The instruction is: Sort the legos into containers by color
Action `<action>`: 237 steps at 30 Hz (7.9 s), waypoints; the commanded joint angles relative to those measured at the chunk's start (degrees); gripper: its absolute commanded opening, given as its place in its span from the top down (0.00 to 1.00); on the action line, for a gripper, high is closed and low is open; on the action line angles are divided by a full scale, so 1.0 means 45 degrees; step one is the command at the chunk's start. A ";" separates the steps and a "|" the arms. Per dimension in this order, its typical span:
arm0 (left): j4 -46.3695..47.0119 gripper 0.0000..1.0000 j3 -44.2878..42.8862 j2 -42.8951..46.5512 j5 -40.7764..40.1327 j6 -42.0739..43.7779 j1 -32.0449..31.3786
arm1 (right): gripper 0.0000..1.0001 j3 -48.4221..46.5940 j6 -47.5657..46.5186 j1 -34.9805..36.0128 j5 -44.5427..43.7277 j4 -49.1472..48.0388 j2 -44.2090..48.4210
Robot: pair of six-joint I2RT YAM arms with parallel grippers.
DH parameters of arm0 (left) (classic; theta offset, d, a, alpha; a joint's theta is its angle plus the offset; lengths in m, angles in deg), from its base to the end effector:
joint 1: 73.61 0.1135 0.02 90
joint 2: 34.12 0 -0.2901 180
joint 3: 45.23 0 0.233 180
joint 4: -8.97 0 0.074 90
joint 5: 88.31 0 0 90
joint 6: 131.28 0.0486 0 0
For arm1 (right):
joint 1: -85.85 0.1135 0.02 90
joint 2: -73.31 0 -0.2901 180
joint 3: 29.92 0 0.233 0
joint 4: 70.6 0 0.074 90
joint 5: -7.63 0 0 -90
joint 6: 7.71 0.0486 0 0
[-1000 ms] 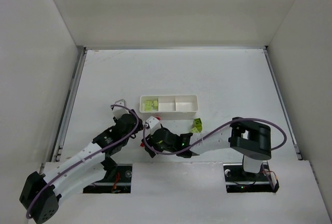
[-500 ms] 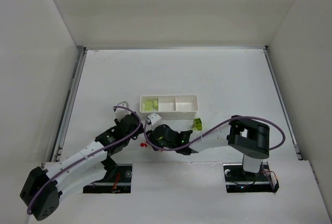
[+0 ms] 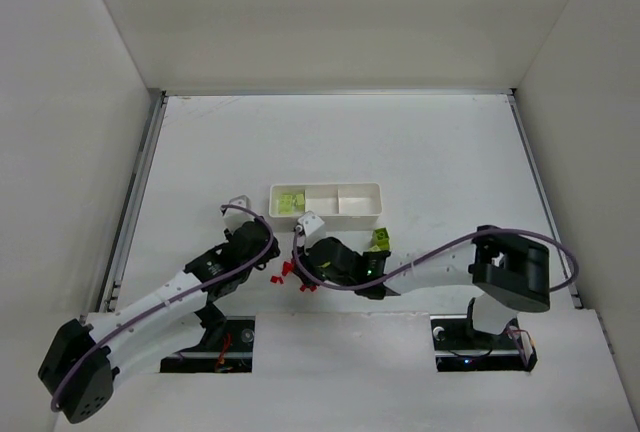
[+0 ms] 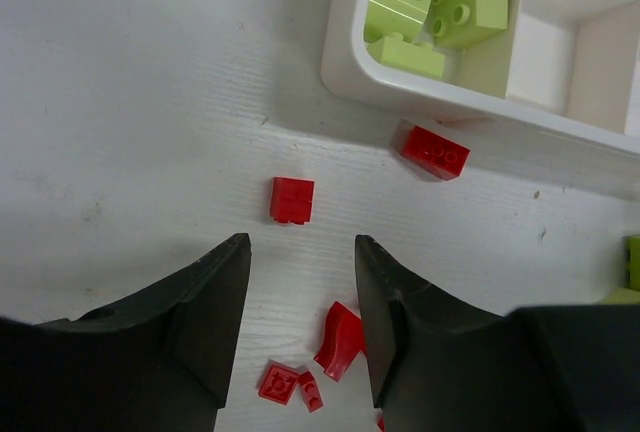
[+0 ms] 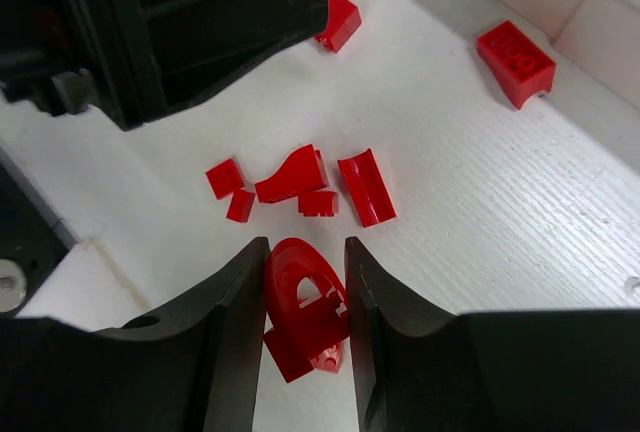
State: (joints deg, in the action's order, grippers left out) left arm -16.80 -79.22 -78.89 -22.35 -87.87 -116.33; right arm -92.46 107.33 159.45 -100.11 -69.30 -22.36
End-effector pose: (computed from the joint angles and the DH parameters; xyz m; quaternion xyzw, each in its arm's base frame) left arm 0.1148 -0.0791 0.2037 -0.1231 0.8699 -0.1768 0.4436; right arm 0.1110 0.3249 0.2068 -0.2939 0.8264 0.2604 0.4037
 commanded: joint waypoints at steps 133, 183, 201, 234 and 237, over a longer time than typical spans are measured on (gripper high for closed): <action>0.2337 0.59 -0.3322 -0.2866 0.0126 0.2170 -0.0125 | 0.53 0.1363 0.0765 0.1974 -0.1389 0.0333 0.0326; -0.5090 0.66 -0.1368 0.0631 -0.1261 -0.3339 -0.3915 | 0.79 0.1497 0.1213 0.1173 -0.3186 -0.0722 0.0926; -0.3371 0.66 -0.0626 0.1317 -0.0831 -0.3007 -0.3895 | 0.78 -0.0881 -0.0250 -0.3591 -0.2445 -0.1386 0.0817; 0.4755 0.60 -0.1407 -0.2042 0.1454 -0.0272 -0.1844 | 0.25 0.3590 0.4906 -0.1562 -0.3931 0.7111 0.7631; 0.4892 0.60 -0.1348 -0.2042 0.1492 -0.0350 -0.1805 | 0.28 0.3472 0.4769 -0.1542 -0.3443 0.6955 0.7162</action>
State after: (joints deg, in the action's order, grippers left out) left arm 1.26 -82.81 -88.33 -16.27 -90.29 -124.88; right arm -74.80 128.79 151.95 -118.18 -38.75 11.01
